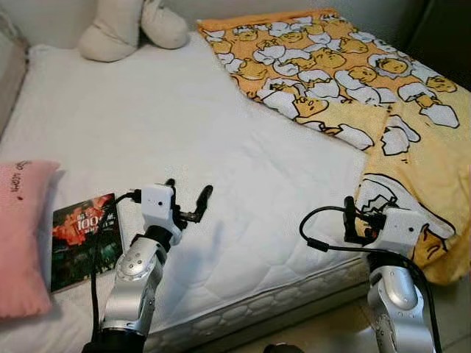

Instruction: Clean up the room

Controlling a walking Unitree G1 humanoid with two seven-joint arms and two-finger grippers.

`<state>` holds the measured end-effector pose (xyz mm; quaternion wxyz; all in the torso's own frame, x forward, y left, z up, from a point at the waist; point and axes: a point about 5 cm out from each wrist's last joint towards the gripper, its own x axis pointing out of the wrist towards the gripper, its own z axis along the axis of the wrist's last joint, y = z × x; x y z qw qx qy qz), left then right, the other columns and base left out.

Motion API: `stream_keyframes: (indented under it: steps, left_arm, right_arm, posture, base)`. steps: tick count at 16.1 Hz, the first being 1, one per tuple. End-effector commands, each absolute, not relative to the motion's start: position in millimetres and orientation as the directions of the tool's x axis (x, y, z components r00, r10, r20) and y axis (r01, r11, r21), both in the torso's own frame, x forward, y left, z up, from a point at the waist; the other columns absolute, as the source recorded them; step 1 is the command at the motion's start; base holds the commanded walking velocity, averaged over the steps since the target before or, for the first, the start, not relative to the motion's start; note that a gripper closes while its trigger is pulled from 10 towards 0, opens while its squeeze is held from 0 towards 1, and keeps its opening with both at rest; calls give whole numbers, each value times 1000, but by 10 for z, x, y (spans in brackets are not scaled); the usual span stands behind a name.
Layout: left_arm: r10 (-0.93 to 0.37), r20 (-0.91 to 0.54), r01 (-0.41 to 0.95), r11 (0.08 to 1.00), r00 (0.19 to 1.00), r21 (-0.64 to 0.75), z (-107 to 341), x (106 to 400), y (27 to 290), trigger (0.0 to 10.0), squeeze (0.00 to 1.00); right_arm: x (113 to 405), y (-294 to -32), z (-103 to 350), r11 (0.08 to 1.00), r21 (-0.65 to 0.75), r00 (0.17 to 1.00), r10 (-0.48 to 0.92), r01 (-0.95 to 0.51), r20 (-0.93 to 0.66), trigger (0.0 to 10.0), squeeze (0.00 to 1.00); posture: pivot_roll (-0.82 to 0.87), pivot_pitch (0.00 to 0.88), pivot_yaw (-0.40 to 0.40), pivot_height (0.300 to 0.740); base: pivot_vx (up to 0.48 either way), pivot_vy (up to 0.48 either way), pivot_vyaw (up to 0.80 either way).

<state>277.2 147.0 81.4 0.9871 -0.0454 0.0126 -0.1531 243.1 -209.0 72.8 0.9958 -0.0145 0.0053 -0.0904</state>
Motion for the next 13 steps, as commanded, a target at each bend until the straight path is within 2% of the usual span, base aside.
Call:
stream_keyframes:
  steps: [1,7,13]
  left_arm:
    - [-329,-2,327,939,944,-108,842,2775,1445,10000,0]
    - [-399,40,400,906,916,-134,897,2748,1355,10000,0]
    - [-389,20,389,913,921,-121,865,2786,1362,10000,0]
  right_arm:
    - [2440,-2081,787,984,-35,984,-175,175,21,10000,0]
    - [2444,-2071,775,985,-38,986,-167,167,13,10000,0]
    - [2467,-2066,781,988,-48,989,-145,146,11,10000,0]
  posture:
    - [-117,0,46,740]
    - [-121,0,47,740]
    - [-121,0,35,740]
  base:
    - [0,0,-619]
    - [0,-479,-622]
    - [0,0,-621]
